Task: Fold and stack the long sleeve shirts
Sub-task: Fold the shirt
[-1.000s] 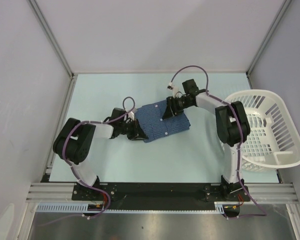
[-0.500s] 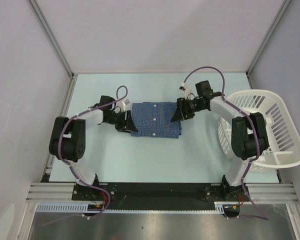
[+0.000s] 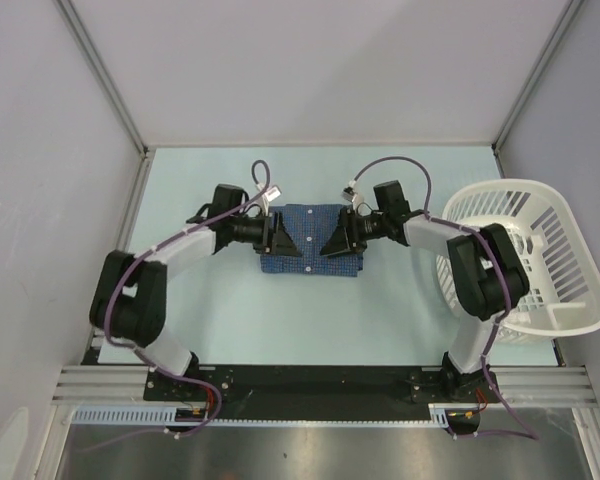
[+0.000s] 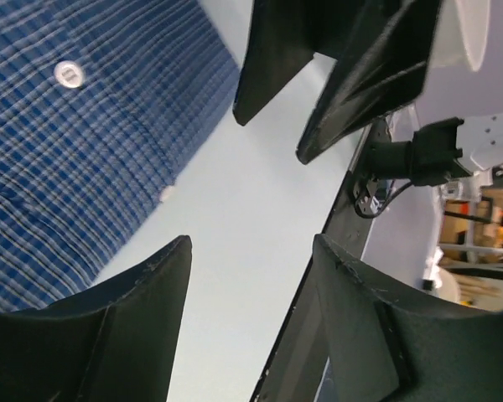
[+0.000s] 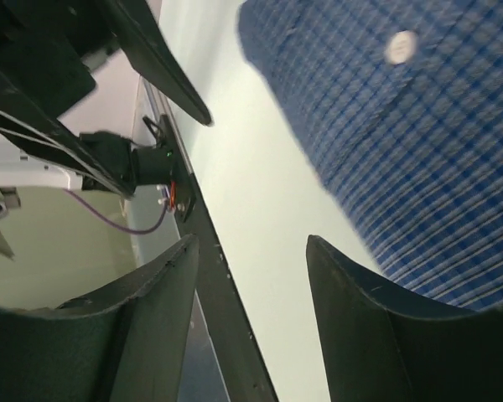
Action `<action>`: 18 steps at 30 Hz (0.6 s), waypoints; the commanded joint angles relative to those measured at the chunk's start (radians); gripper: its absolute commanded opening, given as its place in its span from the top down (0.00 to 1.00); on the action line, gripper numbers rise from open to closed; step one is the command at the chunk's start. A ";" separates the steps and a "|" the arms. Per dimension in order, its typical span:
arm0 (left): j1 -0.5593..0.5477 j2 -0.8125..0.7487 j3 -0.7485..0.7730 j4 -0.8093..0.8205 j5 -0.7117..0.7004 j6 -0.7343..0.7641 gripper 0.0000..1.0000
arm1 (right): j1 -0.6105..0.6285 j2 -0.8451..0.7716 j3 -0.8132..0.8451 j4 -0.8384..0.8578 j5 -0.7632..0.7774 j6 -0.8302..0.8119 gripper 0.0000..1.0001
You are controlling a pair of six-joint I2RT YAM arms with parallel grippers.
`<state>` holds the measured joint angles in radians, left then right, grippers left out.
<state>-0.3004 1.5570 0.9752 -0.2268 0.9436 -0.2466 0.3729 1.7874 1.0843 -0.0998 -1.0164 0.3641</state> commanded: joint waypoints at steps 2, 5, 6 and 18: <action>0.032 0.222 -0.029 0.263 0.000 -0.177 0.36 | -0.046 0.186 0.006 0.181 -0.014 0.082 0.42; 0.092 0.346 -0.052 0.306 -0.025 -0.210 0.34 | -0.078 0.278 0.049 0.057 0.038 -0.028 0.43; 0.107 0.360 -0.068 0.325 -0.017 -0.230 0.33 | -0.084 0.299 0.060 0.017 0.064 -0.060 0.43; 0.037 0.020 0.039 0.042 0.110 -0.038 0.01 | -0.083 0.026 0.161 0.012 -0.008 0.047 0.00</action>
<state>-0.1837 1.6760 0.9283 -0.1513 1.0435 -0.3374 0.2672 1.9110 1.1820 -0.2245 -1.0275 0.2977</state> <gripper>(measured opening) 0.994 0.992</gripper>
